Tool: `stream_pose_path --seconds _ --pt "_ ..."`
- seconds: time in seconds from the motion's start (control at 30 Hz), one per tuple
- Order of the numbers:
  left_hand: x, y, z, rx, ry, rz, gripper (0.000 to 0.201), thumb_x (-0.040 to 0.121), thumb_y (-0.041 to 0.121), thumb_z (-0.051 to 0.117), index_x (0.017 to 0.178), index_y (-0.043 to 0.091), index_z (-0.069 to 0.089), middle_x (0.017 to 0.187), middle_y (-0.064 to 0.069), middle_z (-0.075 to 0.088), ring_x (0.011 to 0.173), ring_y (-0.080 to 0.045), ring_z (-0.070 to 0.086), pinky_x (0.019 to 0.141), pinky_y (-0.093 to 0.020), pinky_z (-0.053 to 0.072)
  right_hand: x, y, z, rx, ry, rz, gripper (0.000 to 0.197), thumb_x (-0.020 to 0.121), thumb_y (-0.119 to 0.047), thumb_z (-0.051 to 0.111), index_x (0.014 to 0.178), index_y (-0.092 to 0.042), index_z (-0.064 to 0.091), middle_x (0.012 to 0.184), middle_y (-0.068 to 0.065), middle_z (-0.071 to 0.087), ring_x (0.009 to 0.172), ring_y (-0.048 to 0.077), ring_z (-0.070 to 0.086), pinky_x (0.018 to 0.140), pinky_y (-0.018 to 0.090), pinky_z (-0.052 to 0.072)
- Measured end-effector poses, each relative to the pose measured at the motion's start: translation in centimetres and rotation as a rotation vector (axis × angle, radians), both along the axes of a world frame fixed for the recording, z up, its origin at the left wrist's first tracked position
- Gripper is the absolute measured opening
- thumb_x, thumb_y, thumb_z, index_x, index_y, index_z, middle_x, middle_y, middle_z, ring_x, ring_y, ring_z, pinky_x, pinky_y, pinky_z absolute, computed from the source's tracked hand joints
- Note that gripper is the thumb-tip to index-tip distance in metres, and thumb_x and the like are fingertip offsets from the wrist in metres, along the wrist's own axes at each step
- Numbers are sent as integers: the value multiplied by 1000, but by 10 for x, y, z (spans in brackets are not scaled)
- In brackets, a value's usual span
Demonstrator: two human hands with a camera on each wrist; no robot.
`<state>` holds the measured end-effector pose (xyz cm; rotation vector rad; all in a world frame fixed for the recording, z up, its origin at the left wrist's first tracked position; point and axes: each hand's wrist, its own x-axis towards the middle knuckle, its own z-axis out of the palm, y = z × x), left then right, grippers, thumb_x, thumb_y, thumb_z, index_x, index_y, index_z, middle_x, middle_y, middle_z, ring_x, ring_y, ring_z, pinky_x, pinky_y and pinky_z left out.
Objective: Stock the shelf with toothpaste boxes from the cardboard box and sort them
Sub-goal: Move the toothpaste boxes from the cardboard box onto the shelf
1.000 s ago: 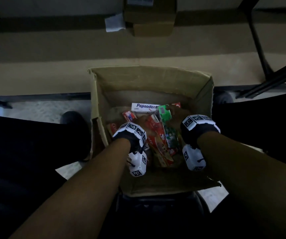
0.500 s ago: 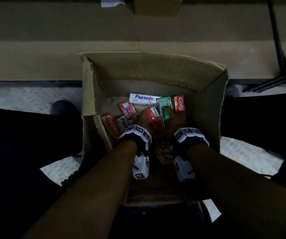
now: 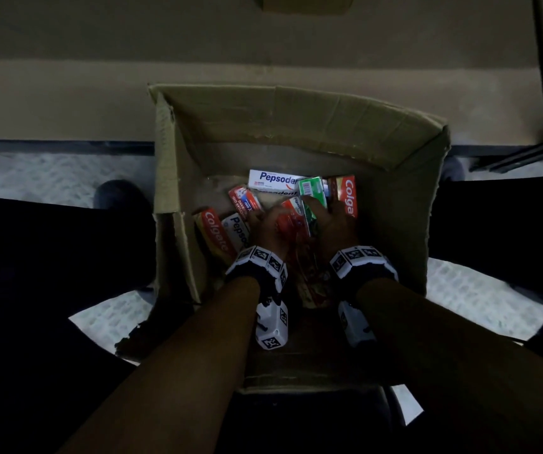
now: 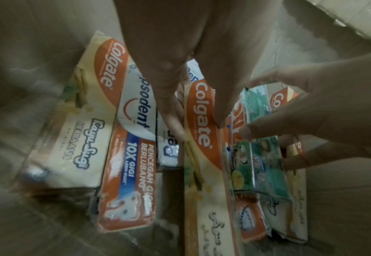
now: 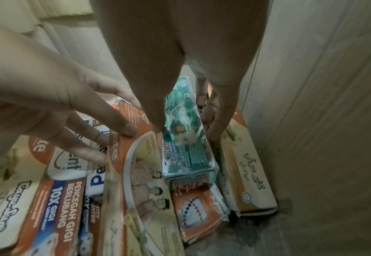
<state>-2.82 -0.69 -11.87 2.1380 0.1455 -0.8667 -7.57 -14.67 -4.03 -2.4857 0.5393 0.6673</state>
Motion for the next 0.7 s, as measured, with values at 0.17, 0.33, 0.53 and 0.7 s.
stream_pose_path --seconds 0.17,0.33,0.53,0.7 --pt "2 3 5 46 -33 -98 28 82 48 55 106 35 60 131 -10 55 125 -26 50 114 -28 25 3 1 4 26 11 -11 88 72 -64 53 149 -49 15 157 10 22 140 41 34 109 58 38" --pt "5 5 18 45 -118 -110 22 93 20 62 114 14 65 126 -12 60 123 -30 53 114 -40 35 3 2 2 14 18 35 69 87 -47 65 146 -47 28 157 10 22 140 39 32 111 56 36" --pt "11 5 36 -36 -141 -28 21 97 24 58 112 11 67 117 -4 65 111 -19 58 108 -39 41 5 4 4 88 -28 -74 65 77 -59 57 138 -50 36 149 9 32 133 38 42 106 56 41" --pt "10 8 52 -116 -166 -44 24 86 23 73 108 17 67 113 -5 68 107 -24 63 100 -38 49 5 -1 7 224 -32 -66 68 66 -80 43 130 -60 36 142 -3 44 128 27 50 111 48 39"
